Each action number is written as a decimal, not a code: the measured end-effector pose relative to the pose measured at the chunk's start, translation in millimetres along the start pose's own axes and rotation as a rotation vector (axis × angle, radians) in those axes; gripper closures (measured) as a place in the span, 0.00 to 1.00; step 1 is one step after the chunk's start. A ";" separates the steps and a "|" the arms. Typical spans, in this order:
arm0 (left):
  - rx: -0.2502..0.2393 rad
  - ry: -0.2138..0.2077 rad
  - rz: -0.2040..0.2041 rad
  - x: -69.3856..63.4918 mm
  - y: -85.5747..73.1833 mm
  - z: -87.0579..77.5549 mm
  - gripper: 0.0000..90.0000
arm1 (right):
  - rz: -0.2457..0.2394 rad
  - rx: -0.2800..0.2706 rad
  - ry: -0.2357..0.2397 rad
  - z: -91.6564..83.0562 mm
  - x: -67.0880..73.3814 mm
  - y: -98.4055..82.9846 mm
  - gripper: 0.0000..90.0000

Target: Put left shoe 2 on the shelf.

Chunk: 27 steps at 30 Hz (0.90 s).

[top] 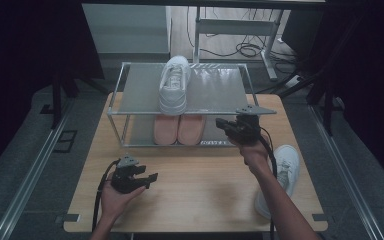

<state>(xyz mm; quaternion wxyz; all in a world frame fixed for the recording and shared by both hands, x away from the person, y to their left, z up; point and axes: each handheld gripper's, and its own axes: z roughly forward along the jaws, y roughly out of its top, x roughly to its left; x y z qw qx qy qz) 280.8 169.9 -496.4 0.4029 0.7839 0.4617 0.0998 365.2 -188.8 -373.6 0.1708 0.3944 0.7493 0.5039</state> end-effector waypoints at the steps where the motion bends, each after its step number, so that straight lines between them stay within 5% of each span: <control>1: 0.003 -0.001 0.003 0.0 -0.1 0.2 0.45 | -0.006 0.005 -0.018 -7.0 -2.3 -6.1 1.00; 11: 0.008 0.001 0.004 -1.4 -0.1 1.9 0.45 | 0.011 0.030 -0.045 -33.1 -10.6 -41.1 1.00; 27: 0.004 0.003 -0.001 -0.9 0.1 -0.3 0.45 | 0.007 0.070 -0.033 -61.8 -4.4 -84.1 1.00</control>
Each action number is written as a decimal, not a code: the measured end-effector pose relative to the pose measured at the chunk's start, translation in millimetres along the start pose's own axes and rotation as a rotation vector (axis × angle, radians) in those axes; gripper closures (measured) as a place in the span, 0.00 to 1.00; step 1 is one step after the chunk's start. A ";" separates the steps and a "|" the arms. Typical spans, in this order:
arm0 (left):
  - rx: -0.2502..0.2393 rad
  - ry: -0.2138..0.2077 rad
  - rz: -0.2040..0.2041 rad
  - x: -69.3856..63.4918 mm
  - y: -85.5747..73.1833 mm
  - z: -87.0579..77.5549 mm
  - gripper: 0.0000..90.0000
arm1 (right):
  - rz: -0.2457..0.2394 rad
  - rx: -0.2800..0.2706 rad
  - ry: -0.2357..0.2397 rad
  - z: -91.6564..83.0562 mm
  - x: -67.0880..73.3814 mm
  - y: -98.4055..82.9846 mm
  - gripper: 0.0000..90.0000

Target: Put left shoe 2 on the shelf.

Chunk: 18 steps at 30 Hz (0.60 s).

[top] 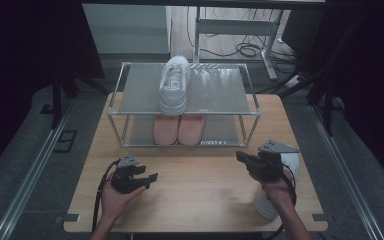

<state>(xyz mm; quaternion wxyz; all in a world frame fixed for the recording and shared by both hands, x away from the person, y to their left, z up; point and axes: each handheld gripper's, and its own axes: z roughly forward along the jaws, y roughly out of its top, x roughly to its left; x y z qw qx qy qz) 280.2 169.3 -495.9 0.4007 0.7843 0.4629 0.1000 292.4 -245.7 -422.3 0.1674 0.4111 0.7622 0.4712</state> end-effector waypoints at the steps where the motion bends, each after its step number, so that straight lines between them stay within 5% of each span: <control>1: 0.000 -0.001 0.000 -0.2 0.0 0.0 0.45 | 0.003 0.002 -0.001 -2.0 -0.2 -3.3 1.00; 18: -0.005 0.001 0.000 -1.4 -0.8 -2.7 0.45 | 0.016 0.003 -0.012 -32.2 4.0 -41.1 1.00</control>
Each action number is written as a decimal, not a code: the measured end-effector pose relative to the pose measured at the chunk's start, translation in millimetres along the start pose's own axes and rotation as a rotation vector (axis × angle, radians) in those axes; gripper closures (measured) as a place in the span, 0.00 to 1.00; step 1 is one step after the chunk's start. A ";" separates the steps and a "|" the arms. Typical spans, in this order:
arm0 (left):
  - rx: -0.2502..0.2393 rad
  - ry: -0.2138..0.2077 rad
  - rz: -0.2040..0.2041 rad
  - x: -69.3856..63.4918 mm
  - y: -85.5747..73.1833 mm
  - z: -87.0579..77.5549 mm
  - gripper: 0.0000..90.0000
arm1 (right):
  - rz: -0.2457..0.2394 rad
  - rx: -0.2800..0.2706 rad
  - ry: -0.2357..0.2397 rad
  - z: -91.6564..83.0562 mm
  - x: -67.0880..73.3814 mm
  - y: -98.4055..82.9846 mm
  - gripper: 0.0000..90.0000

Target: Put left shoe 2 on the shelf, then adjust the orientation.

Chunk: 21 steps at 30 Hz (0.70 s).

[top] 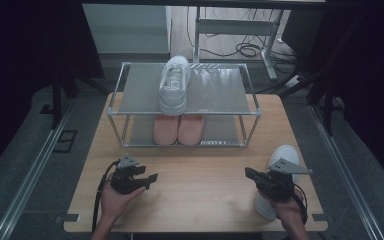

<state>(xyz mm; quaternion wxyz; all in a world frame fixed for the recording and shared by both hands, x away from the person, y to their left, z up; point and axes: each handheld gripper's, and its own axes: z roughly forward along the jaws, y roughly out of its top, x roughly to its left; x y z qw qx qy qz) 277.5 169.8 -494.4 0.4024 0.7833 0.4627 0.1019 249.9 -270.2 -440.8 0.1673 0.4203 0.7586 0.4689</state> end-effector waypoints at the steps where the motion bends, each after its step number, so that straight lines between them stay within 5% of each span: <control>1: 0.000 0.000 0.000 0.0 0.0 0.0 0.45 | 0.000 0.000 0.000 0.0 0.0 0.0 1.00; 9: 0.007 0.000 -0.001 0.7 1.5 3.2 0.45 | 0.003 -0.013 -0.019 -16.3 3.3 -12.4 1.00; 21: 0.006 -0.005 0.002 0.6 2.2 3.8 0.45 | -0.003 0.044 -0.051 -22.1 8.6 -37.0 1.00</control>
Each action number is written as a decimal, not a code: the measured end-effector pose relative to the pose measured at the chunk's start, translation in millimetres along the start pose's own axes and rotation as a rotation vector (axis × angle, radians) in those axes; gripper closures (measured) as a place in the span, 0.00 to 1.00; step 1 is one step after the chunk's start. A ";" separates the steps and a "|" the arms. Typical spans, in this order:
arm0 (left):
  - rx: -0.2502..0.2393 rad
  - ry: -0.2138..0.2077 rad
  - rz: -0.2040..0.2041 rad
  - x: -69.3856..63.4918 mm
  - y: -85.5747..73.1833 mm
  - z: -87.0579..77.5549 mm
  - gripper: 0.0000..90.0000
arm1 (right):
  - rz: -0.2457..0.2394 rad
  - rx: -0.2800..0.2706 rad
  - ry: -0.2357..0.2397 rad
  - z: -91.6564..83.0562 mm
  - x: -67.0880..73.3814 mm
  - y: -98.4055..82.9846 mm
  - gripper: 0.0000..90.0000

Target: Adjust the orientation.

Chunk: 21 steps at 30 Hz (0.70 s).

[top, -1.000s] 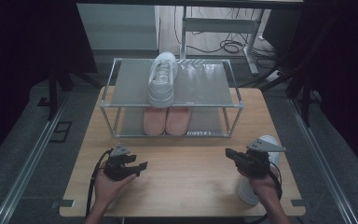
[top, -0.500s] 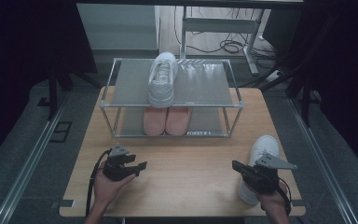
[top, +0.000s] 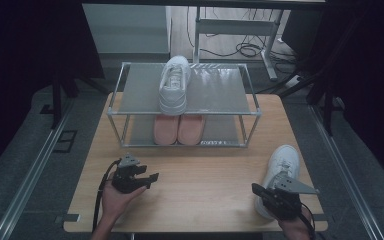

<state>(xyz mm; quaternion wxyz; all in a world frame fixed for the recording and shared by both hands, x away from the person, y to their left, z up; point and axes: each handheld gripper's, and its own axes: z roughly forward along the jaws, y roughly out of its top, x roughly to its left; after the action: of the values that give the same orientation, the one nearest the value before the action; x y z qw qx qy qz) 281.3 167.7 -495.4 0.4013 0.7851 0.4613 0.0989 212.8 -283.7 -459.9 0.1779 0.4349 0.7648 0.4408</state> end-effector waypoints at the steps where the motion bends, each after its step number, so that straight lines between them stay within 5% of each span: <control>1: 0.001 -0.001 -0.001 0.0 0.0 0.4 0.45 | -0.002 0.005 -0.002 -0.3 0.5 -1.4 1.00; 21: 0.006 0.001 -0.002 0.7 -0.5 1.3 0.45 | -0.047 0.079 -0.098 -1.4 8.1 -25.3 1.00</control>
<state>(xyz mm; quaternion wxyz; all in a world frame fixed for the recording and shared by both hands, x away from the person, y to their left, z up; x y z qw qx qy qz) 282.0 167.6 -496.7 0.3986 0.7857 0.4628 0.0975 194.5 -283.6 -479.2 0.2083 0.4448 0.7818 0.3841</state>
